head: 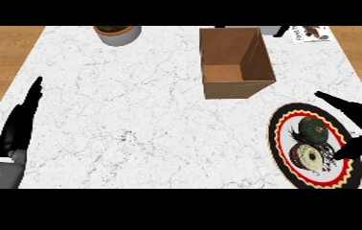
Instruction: Pick the squash from the plate and place it in the cardboard box
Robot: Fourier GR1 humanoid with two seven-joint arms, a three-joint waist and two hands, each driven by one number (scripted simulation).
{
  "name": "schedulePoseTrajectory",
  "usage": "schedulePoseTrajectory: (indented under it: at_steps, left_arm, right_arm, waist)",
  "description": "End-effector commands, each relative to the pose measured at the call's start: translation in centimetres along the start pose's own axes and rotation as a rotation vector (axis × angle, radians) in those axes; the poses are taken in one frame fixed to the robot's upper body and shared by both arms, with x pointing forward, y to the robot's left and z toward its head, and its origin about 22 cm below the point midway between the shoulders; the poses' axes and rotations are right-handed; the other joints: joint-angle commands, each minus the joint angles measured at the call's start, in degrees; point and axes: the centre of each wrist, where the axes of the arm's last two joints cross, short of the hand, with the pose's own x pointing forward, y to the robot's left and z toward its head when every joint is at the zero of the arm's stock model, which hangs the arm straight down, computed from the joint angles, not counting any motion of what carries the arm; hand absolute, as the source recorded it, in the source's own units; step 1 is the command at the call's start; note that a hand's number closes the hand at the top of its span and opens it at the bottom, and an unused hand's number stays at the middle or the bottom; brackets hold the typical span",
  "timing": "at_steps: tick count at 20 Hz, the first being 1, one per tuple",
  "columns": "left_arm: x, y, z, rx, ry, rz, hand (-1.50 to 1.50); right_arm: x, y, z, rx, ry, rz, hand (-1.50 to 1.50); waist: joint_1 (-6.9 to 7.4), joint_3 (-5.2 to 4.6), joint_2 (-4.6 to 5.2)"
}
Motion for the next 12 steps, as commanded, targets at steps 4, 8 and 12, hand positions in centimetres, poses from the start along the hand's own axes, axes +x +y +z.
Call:
schedulePoseTrajectory:
  at_steps: [4, 8, 12]
  left_arm:
    - [-0.7, 0.3, 0.0, 0.022, -0.006, 0.013, 0.0]
    - [-1.6, 0.7, 1.3, 0.017, 0.001, 0.002, 0.0]
    - [0.4, 0.1, -1.0, 0.02, 0.005, 0.004, 0.0]
  right_arm:
    - [1.8, -0.2, 0.6, 0.02, -0.073, -0.028, -1.5]
    - [0.8, 2.4, 0.2, -0.001, -0.12, -0.03, -1.5]
    - [3.1, 1.2, 0.6, 0.024, -0.131, -0.031, -1.5]
  waist:
    - [-0.35, -0.04, -0.09]
    - [0.06, 0.0, -0.01]
    - [-0.29, -0.02, -0.03]
